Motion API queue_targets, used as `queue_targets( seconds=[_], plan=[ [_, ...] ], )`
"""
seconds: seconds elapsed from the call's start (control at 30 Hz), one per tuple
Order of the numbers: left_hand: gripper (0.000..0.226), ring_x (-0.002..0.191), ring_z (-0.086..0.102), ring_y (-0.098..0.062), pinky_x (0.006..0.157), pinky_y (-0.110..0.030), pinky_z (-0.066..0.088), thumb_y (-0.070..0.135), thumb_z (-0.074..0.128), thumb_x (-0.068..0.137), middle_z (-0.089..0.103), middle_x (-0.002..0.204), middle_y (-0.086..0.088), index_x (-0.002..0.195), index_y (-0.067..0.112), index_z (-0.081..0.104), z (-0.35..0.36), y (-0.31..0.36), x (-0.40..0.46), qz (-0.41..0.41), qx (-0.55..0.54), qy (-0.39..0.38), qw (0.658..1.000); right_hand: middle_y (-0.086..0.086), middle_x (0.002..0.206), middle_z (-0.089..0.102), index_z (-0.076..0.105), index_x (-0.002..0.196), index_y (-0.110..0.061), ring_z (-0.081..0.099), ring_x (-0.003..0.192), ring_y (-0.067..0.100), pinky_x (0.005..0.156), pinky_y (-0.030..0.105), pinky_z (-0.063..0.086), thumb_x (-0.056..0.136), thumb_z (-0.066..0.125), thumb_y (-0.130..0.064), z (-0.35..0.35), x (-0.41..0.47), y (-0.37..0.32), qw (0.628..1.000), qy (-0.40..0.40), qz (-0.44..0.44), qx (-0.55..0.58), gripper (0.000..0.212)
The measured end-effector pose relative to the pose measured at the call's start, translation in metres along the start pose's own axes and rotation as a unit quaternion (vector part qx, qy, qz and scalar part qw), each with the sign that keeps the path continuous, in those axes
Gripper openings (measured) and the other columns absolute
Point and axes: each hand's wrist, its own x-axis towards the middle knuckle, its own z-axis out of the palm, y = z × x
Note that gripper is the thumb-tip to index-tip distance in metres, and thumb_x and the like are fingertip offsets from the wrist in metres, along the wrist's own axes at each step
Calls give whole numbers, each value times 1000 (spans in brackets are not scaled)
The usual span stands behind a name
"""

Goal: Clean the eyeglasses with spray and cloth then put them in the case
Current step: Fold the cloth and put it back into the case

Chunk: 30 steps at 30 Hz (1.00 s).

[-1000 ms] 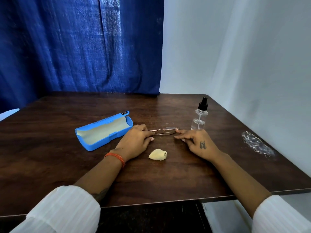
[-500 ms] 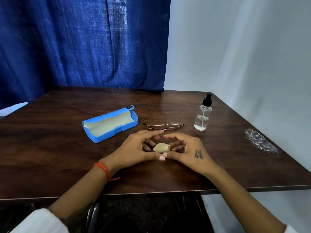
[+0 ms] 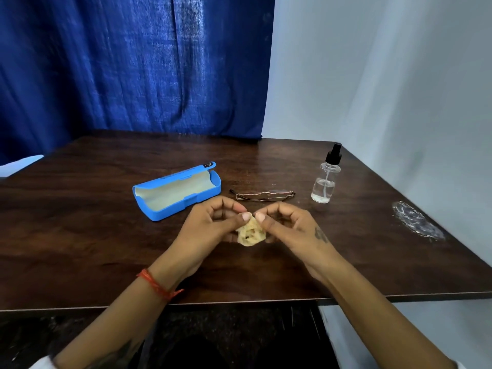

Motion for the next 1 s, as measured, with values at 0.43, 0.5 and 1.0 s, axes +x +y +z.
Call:
queue_targets(
  seconds=[0.43, 0.5, 1.0],
  plan=[
    [44, 80, 69, -20, 64, -25, 57, -9, 67, 71, 69, 95, -17, 110, 10, 57, 0, 5, -9, -103, -57, -32, 993, 5, 68, 69, 63, 81, -7, 65, 61, 11, 52, 20, 53, 80, 67, 0, 9, -1, -2, 985, 74, 82, 133, 8],
    [41, 84, 69, -22, 68, -26, 58, -9, 65, 72, 70, 97, -18, 109, 9, 58, -3, 7, -8, -114, -89, -41, 989, 4, 69, 70, 62, 83, -10, 64, 58, 9, 51, 19, 53, 81, 65, 0, 5, -1, -3, 967, 57, 137, 206, 10],
    [23, 66, 62, -10, 61, -21, 50, -7, 56, 81, 65, 67, 1, 80, 14, 64, -5, 11, -6, -54, 73, -1, 996, 7, 72, 68, 70, 86, -4, 63, 62, 8, 52, 17, 52, 83, 67, -10, -3, -1, -2, 991, 87, 77, 72, 8]
  ],
)
